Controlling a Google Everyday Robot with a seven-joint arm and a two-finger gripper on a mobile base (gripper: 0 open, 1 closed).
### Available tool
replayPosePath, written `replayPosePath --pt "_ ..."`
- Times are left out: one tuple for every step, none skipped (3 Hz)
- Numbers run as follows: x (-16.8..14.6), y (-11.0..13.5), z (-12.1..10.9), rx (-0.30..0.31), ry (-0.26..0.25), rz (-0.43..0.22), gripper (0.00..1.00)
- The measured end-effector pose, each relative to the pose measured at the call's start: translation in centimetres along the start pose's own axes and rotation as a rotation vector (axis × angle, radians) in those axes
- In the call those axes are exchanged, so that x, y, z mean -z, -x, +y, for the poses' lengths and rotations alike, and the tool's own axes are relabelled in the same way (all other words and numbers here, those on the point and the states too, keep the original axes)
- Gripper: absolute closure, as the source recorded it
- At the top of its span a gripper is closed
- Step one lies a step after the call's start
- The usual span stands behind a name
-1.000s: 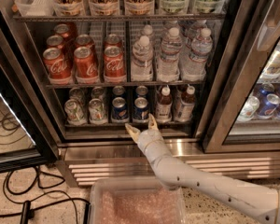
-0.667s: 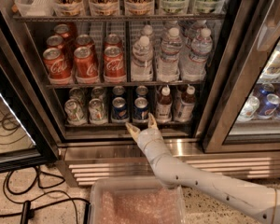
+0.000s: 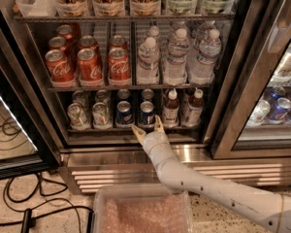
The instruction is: Pick pepsi can from bottom shelf of fridge
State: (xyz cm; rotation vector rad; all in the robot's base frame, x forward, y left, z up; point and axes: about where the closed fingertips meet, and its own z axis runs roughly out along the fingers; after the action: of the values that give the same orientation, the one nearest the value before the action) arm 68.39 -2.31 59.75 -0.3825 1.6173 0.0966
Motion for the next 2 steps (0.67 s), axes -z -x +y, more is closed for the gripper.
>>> replayPosePath --pt "-0.56 0.10 -0.20 0.001 -0.011 -0.009 0.36" --pt "-1.20 0.19 -0.51 0.006 -0.024 -0.018 0.36"
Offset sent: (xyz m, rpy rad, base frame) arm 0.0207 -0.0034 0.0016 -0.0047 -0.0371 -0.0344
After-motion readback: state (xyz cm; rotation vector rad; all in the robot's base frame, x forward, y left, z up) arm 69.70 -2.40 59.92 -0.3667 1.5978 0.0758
